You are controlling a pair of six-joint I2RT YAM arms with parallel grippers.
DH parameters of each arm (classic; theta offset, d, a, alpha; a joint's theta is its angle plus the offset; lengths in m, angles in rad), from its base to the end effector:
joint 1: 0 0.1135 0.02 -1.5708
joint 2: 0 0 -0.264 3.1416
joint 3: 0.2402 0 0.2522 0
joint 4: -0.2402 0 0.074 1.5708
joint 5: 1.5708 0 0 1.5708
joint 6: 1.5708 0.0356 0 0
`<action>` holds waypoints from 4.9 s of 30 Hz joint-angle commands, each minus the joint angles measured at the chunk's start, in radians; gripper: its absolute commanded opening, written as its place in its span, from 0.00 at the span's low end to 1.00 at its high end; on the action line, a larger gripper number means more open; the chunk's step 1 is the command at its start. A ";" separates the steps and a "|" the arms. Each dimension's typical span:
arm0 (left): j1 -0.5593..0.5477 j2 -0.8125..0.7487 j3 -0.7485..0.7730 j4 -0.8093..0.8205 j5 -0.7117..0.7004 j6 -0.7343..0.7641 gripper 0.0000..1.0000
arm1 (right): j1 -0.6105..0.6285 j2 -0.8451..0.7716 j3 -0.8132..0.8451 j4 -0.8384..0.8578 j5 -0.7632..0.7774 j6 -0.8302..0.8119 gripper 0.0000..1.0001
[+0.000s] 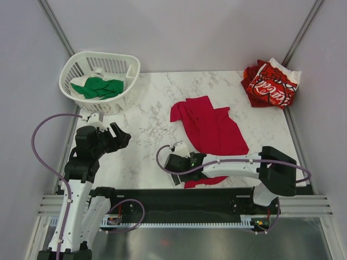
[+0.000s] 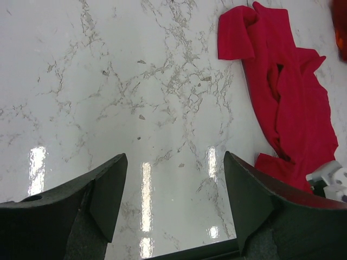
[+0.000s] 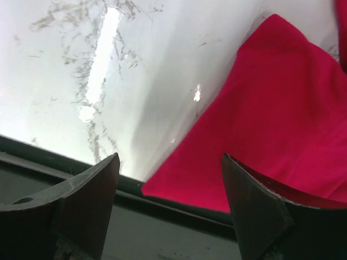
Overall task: Fold and stack the t-shirts
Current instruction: Flatten the tshirt out
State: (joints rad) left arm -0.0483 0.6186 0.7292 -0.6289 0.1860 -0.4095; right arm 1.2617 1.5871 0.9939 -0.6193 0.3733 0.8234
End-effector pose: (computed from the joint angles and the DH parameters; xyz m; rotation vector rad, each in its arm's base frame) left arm 0.1360 -0.0132 0.2993 -0.2666 2.0971 -0.4700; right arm 0.1032 0.2804 0.1899 -0.4854 2.5946 0.1615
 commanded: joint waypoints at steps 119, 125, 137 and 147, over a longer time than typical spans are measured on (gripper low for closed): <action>-0.467 -0.199 0.165 -0.474 -0.157 -0.183 0.77 | -0.035 -0.987 0.408 -0.608 0.817 -0.135 0.00; -0.469 0.093 0.122 -0.238 -0.160 -0.163 0.72 | -0.031 -1.006 0.359 -0.588 0.782 -0.168 0.00; -0.709 0.899 0.390 0.199 -0.177 -0.088 0.68 | -0.031 -1.038 0.181 -0.485 0.710 -0.170 0.00; -0.823 1.340 0.691 0.256 -0.146 -0.012 0.61 | -0.031 -1.076 0.083 -0.464 0.702 -0.155 0.00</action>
State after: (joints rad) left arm -0.8635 1.9099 1.3479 -0.4137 0.0307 -0.4770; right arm 1.2274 0.5354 1.0782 -1.1133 1.0698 0.6586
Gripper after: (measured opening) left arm 0.622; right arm 0.010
